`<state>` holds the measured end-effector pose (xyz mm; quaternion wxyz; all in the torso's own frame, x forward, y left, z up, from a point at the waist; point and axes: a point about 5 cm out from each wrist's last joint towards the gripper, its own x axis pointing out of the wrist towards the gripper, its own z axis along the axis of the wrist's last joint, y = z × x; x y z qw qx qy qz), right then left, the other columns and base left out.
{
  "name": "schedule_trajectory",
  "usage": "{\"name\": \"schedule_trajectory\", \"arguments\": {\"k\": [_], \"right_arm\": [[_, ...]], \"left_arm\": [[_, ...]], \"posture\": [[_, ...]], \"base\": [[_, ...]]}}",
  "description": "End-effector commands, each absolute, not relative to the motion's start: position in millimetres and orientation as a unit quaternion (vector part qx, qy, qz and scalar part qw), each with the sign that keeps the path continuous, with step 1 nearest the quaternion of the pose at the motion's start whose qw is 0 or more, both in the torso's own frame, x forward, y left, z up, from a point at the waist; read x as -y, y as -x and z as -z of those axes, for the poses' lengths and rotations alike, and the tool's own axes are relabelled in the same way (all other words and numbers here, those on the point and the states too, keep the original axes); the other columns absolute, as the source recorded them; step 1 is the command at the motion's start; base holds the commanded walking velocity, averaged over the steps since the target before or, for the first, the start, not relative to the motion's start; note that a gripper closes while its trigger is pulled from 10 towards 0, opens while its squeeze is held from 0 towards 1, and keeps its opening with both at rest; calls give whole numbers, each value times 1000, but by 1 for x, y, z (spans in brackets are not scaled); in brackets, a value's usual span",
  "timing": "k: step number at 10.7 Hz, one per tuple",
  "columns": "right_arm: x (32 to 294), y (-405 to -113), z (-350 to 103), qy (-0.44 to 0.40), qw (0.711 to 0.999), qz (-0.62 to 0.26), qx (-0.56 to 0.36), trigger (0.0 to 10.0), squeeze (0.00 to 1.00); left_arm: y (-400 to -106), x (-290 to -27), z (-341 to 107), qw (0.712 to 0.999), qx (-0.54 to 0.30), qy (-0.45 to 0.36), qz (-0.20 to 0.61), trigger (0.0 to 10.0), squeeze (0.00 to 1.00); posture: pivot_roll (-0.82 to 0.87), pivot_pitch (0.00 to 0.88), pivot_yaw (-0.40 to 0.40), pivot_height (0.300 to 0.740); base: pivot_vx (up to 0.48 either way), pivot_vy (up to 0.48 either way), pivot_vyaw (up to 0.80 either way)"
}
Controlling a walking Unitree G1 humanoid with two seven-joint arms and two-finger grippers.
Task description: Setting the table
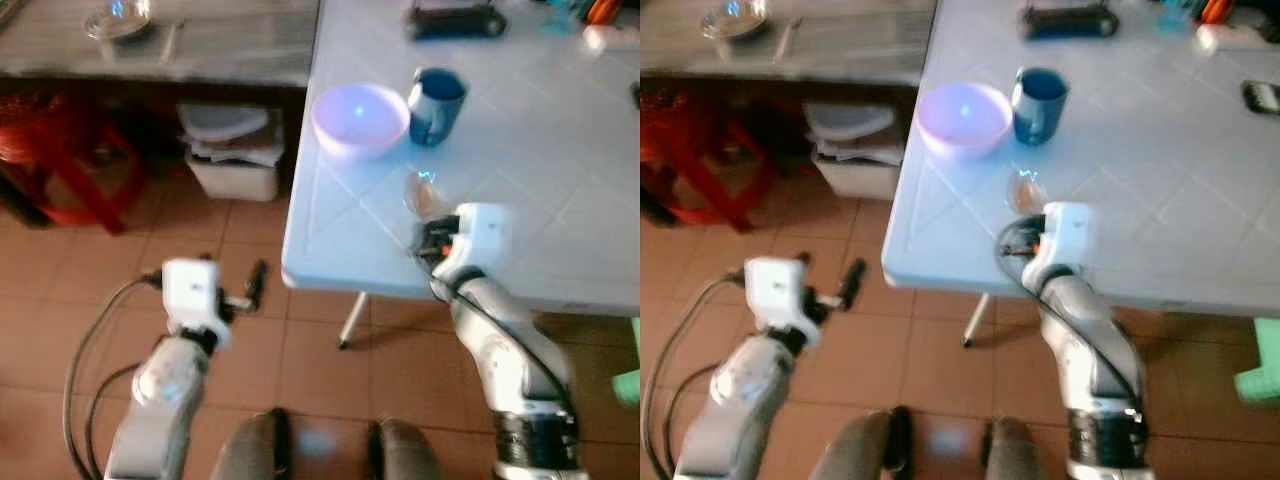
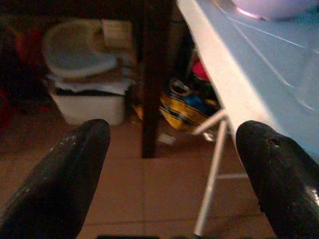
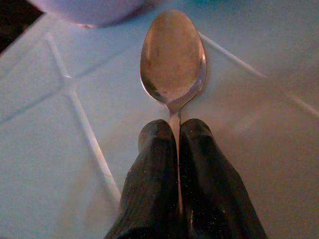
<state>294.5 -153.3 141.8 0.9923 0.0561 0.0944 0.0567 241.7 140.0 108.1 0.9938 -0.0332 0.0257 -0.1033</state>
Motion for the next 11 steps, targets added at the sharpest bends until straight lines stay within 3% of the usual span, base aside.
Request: {"name": "schedule_trajectory", "arguments": {"k": [1,7,11], "right_arm": [[155,-294,-132,-49,991,-53,-116,0,0],[135,-299,-145,-86,989,-90,-75,0,0],[137,-301,-154,-66,994,-84,-31,0,0]], "left_arm": [[-239,-140,-100,994,-38,31,99,10000,0],[-244,-139,-101,994,-28,27,102,10000,0],[-245,-134,-99,994,-22,18,107,10000,0]], "posture": [[11,169,59,740],[11,154,65,740],[4,142,58,740]], "base": [[0,480,0],[0,480,0],[0,460,0]]}}
